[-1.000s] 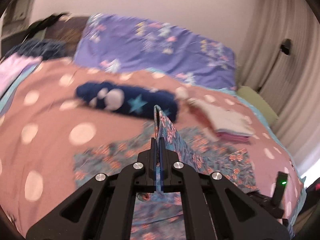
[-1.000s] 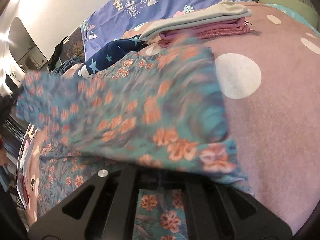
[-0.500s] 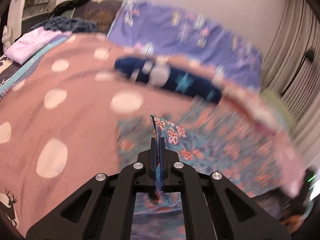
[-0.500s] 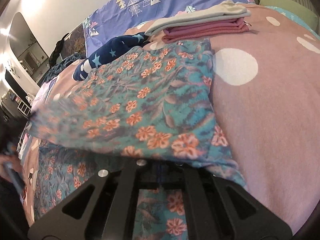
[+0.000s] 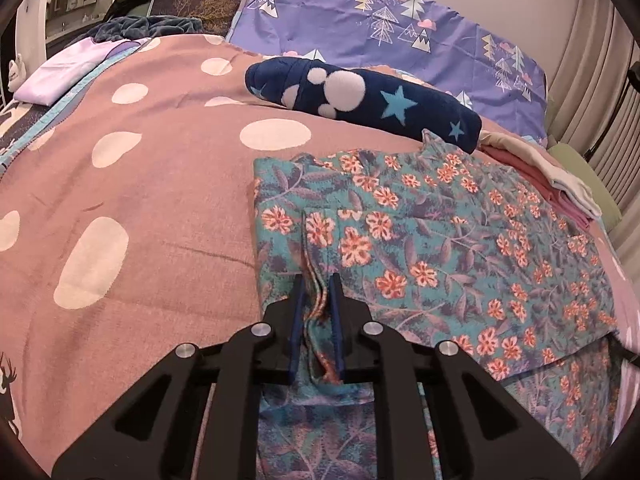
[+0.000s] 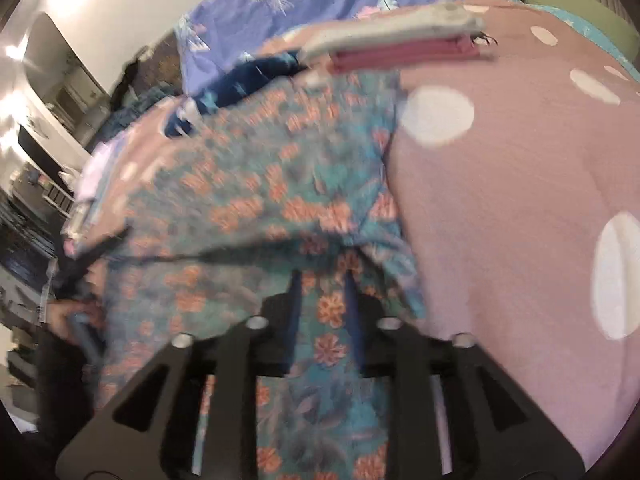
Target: Fold small clothes
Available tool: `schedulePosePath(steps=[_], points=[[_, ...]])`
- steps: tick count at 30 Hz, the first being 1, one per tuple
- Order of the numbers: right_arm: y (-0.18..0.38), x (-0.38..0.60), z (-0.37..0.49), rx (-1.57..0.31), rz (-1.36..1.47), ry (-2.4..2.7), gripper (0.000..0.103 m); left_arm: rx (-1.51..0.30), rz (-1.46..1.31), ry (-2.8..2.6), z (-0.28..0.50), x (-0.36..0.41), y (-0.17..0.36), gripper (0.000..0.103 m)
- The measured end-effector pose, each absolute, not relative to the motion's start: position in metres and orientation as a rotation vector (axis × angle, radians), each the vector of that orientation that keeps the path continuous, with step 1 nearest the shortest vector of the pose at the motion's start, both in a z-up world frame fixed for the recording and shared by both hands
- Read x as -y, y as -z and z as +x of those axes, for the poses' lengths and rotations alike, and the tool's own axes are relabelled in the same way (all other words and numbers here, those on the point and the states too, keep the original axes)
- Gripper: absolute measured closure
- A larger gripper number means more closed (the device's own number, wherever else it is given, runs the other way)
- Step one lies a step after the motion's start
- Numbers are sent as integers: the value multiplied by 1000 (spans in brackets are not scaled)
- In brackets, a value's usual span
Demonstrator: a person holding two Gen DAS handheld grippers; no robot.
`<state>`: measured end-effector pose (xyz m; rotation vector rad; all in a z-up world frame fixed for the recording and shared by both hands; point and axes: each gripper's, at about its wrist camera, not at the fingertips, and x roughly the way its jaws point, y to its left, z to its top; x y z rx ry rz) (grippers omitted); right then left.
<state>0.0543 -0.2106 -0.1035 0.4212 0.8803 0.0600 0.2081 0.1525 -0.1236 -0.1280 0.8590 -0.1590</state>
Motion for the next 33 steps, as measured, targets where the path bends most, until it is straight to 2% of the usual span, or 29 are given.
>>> schedulePosePath(steps=[2, 4, 7, 9, 10, 11, 12, 13, 16, 19, 21, 23, 24, 25, 29, 32, 33], points=[[80, 224, 56, -810, 403, -30, 71, -859, -111, 151, 208, -150, 124, 89], [61, 243, 72, -729, 377, 27, 53, -856, -87, 138, 207, -147, 124, 88], [72, 275, 130, -756, 450, 37, 50, -853, -43, 118, 206, -141, 124, 88], [99, 297, 173, -849, 554, 59, 50, -851, -22, 107, 206, -138, 124, 88], [110, 301, 187, -889, 586, 69, 52, -850, -17, 104, 206, -138, 124, 88], [120, 300, 200, -909, 609, 51, 59, -850, -18, 104, 206, -138, 124, 88], [119, 294, 204, -899, 596, 19, 96, -850, -22, 106, 206, -138, 124, 88], [114, 283, 208, -891, 551, -31, 100, -851, -31, 110, 206, -139, 124, 88], [80, 260, 195, -744, 305, 52, 101, -853, -57, 122, 207, -142, 125, 87], [115, 283, 212, -878, 341, 112, 101, -852, -67, 131, 206, -142, 125, 85], [131, 284, 215, -892, 314, 106, 101, -851, -67, 133, 206, -142, 125, 85], [122, 278, 206, -837, 261, 125, 94, -852, -67, 132, 205, -142, 126, 85], [114, 276, 200, -822, 246, 171, 81, -852, -68, 132, 206, -142, 125, 85], [106, 275, 193, -813, 238, 206, 78, -852, -68, 132, 206, -142, 125, 85], [70, 243, 138, -720, 285, 2, 82, -852, -72, 134, 206, -142, 125, 84], [99, 202, 112, -844, 95, -36, 86, -853, -75, 136, 206, -142, 125, 84], [120, 198, 109, -895, 24, 7, 93, -853, -76, 137, 206, -142, 125, 84]])
